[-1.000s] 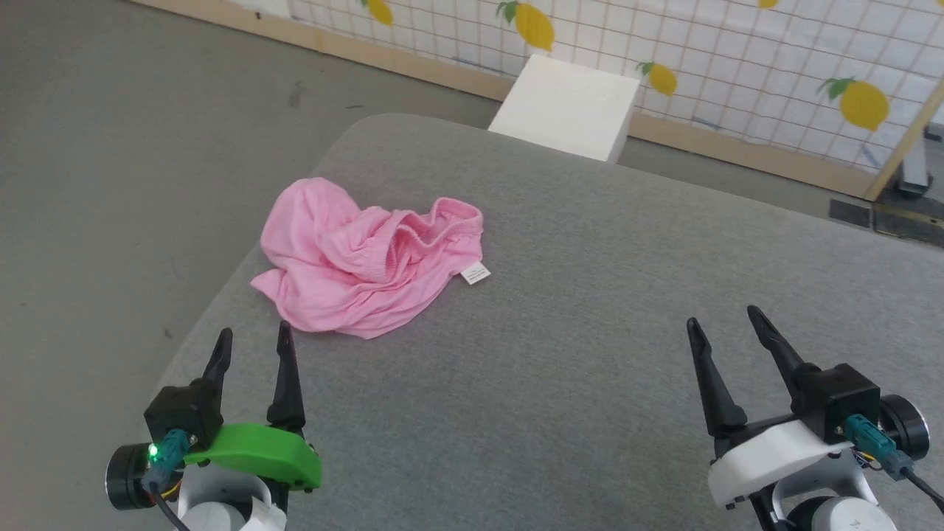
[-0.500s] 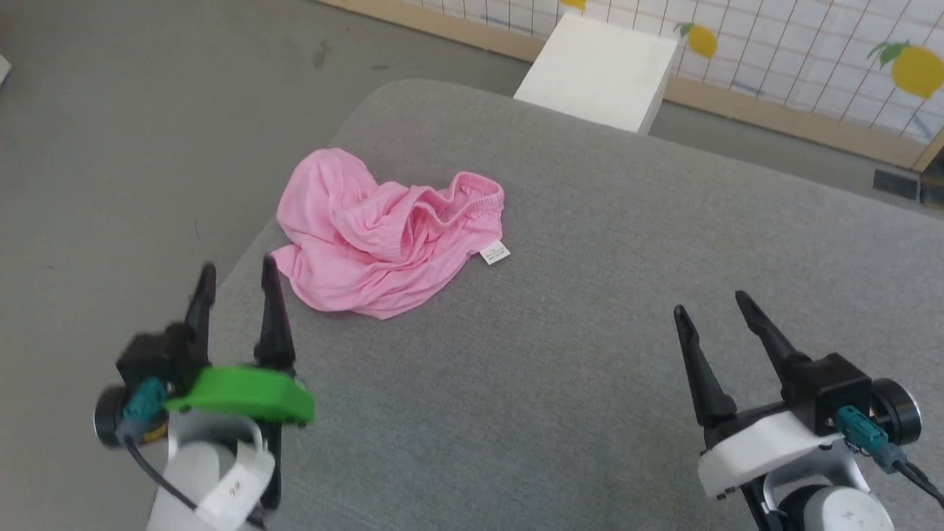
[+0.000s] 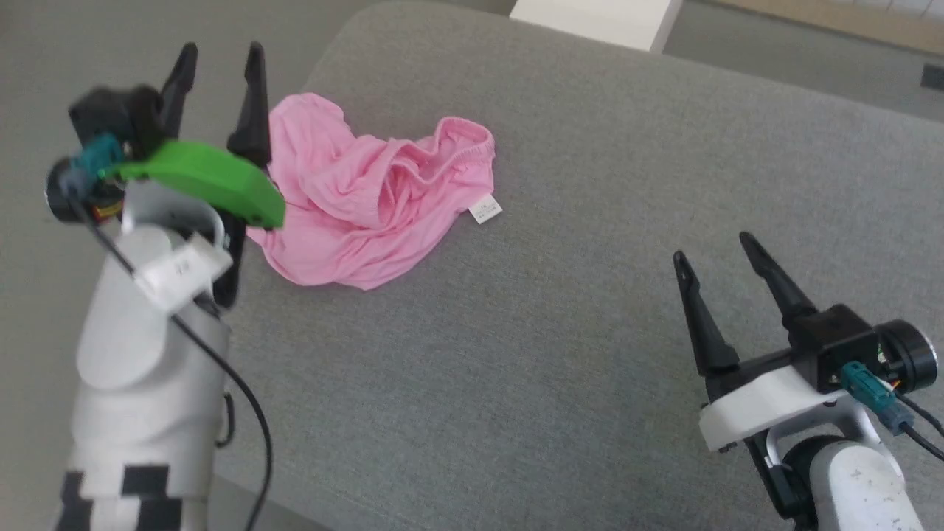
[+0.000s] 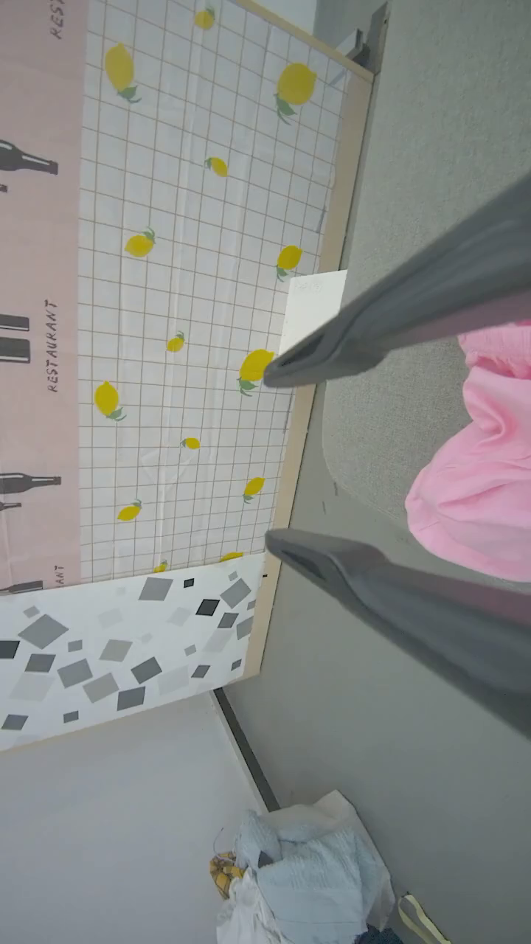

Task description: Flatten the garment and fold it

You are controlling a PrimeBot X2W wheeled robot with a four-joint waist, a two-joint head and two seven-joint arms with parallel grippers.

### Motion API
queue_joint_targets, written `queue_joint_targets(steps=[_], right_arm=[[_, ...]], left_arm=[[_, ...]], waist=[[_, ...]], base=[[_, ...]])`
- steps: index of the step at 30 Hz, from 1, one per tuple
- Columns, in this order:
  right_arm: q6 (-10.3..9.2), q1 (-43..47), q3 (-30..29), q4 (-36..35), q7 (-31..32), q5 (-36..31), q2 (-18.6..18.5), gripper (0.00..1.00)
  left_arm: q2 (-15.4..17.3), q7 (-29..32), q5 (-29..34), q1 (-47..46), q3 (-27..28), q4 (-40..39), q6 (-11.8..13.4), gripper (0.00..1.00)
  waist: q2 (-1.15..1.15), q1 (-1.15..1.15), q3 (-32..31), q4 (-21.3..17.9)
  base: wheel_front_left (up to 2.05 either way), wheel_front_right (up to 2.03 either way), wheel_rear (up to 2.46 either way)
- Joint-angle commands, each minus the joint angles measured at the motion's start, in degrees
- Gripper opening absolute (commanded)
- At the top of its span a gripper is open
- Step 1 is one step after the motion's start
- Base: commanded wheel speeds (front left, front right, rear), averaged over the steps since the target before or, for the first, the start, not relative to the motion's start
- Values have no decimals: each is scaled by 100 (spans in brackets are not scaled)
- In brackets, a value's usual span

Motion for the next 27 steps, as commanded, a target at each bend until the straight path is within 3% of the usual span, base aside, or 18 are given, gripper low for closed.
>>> queue_joint_targets(steps=[1, 14, 21, 23, 27], right_arm=[[-9, -137, 1, -47, 14, -48, -43, 100], [-10, -568, 150, -94, -44, 10, -58, 100], [-10, -647, 159, -77, -51, 59, -116, 100], [-10, -660, 166, -61, -65, 81, -114, 100], [-10, -679, 174, -7, -104, 121, -96, 100]], left_arm=[[128, 180, -189, -344, -117, 344, -50, 100], [1217, 2477, -2724, -1258, -1805, 2519, -137, 100], [1273, 3495, -3589, -1065, -2299, 2979, -144, 100], [1294, 3604, -3762, -1031, -2390, 2967, -144, 0], [1359, 3764, -3961, -999, -2592, 3014, -144, 0]], waist=[[39, -1, 418, -176], [43, -1, 1282, -769], [43, -1, 1466, -907], [43, -1, 1464, -918], [43, -1, 1382, -905]], base=[[0, 0, 0], [0, 0, 0], [0, 0, 0], [0, 0, 0], [0, 0, 0]])
